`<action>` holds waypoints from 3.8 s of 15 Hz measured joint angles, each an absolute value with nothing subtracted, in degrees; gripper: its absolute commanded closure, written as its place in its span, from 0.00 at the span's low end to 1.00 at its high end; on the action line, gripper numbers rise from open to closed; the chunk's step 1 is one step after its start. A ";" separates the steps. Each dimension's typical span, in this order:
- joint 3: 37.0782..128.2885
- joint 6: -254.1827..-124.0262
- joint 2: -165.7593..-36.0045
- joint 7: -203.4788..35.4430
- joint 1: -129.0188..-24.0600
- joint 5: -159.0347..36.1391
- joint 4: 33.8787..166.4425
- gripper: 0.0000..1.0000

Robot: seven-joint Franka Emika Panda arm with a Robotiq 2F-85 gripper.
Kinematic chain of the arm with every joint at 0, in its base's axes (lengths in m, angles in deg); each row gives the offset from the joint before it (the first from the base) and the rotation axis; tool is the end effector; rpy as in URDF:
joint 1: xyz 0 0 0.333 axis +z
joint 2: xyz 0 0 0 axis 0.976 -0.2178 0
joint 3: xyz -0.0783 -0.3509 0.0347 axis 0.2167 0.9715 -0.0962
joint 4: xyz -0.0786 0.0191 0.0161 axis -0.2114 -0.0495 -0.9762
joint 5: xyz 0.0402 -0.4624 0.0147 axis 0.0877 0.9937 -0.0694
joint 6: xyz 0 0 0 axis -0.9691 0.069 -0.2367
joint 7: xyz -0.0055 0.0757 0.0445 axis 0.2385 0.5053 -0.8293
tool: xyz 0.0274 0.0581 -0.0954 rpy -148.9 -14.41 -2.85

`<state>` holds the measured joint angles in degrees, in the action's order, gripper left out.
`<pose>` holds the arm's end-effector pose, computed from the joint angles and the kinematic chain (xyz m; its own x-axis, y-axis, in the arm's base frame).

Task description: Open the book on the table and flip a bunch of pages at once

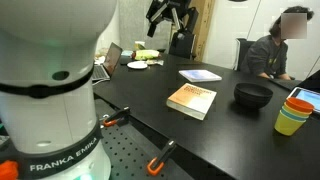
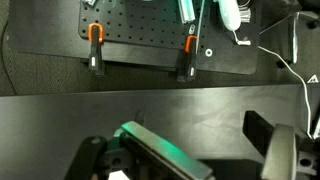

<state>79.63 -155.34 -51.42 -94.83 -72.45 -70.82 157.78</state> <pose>0.3674 0.0373 0.4118 0.9504 0.1592 -0.2673 0.1256 -0.9824 -0.1384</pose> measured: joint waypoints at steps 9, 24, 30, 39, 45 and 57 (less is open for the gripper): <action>79.63 -155.37 -51.34 -94.83 -72.45 -70.82 157.74 0.00; 82.60 -174.43 -61.28 -96.00 -77.29 -68.00 158.02 0.00; 86.87 -192.57 -74.47 -103.52 -78.24 -71.52 156.96 0.00; 85.39 -199.88 -92.92 -123.50 -80.92 -93.13 147.73 0.00; 80.27 -199.83 -101.78 -130.89 -86.54 -98.57 141.25 0.00; 74.90 -197.55 -113.30 -132.18 -91.60 -98.53 132.03 0.00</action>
